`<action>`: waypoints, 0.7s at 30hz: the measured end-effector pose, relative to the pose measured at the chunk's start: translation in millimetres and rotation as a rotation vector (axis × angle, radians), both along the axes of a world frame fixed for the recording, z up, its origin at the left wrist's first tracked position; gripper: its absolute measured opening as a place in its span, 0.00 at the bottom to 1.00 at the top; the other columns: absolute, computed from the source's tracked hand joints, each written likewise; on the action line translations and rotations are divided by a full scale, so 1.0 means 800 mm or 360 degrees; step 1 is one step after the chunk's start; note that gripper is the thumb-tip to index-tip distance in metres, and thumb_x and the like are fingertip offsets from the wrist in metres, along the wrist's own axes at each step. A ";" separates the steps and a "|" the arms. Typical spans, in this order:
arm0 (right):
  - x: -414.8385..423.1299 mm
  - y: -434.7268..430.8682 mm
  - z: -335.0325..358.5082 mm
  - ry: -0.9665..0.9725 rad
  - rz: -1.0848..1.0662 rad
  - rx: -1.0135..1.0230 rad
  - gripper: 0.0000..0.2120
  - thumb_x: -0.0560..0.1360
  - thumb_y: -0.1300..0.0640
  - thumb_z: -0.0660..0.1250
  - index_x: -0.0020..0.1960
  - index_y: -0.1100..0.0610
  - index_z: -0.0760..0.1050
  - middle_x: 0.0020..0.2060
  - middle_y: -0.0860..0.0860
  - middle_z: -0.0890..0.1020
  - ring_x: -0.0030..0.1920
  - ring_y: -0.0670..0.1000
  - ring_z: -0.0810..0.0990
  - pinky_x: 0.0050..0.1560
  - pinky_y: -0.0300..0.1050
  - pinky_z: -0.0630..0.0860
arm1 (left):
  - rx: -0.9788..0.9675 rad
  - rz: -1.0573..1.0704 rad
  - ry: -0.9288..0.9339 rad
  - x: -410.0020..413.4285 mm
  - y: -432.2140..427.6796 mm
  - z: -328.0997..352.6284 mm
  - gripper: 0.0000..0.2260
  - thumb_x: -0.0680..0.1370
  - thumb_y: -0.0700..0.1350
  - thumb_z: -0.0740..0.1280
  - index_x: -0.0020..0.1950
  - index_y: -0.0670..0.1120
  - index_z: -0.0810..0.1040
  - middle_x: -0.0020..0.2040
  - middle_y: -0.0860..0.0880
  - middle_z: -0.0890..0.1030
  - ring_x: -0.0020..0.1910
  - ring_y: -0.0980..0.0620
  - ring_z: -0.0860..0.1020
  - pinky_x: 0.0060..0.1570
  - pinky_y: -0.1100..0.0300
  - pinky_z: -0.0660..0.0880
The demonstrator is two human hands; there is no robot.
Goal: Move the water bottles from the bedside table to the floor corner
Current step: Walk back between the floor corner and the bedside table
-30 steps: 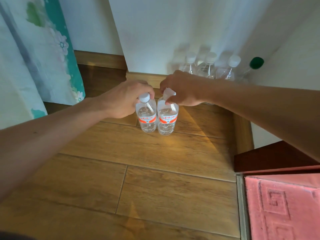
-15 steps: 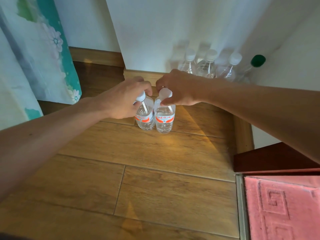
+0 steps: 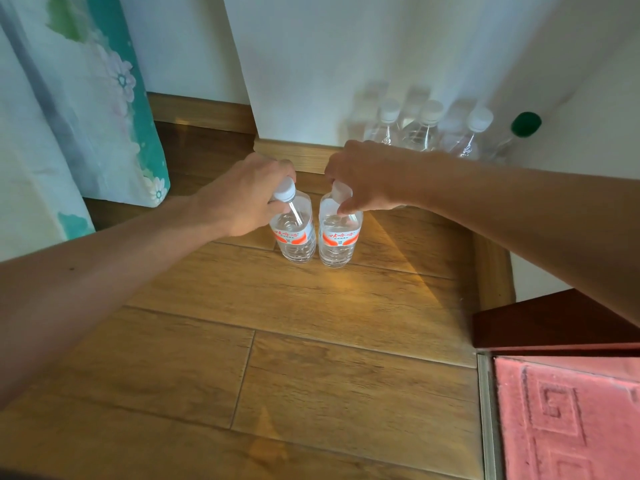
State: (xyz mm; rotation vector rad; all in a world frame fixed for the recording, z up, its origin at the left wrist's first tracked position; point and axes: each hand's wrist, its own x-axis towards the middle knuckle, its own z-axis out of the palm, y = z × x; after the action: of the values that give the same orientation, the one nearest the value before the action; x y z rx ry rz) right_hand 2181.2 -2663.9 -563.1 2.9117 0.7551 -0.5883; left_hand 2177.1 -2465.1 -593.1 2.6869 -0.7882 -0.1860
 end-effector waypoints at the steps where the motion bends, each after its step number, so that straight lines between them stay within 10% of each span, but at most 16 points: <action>1: 0.000 0.000 -0.001 0.0006 -0.0013 0.0015 0.28 0.74 0.46 0.72 0.68 0.56 0.69 0.63 0.55 0.73 0.61 0.60 0.75 0.58 0.58 0.76 | 0.0003 -0.0001 0.0000 0.000 0.000 -0.001 0.13 0.73 0.41 0.74 0.55 0.42 0.77 0.48 0.44 0.79 0.41 0.50 0.75 0.38 0.59 0.68; 21: 0.051 -0.004 0.000 -0.0138 -0.0253 0.0253 0.23 0.70 0.47 0.75 0.60 0.54 0.73 0.55 0.52 0.75 0.56 0.57 0.76 0.54 0.53 0.76 | -0.0069 0.0239 -0.0103 0.048 -0.035 0.000 0.14 0.75 0.38 0.71 0.59 0.41 0.75 0.53 0.41 0.79 0.50 0.42 0.78 0.45 0.52 0.76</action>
State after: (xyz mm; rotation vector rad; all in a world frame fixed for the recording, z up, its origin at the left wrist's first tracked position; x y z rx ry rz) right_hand 2222.4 -2667.1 -563.4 3.1419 0.5894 -0.4287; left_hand 2215.8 -2492.7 -593.4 2.7086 -0.5983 -0.0457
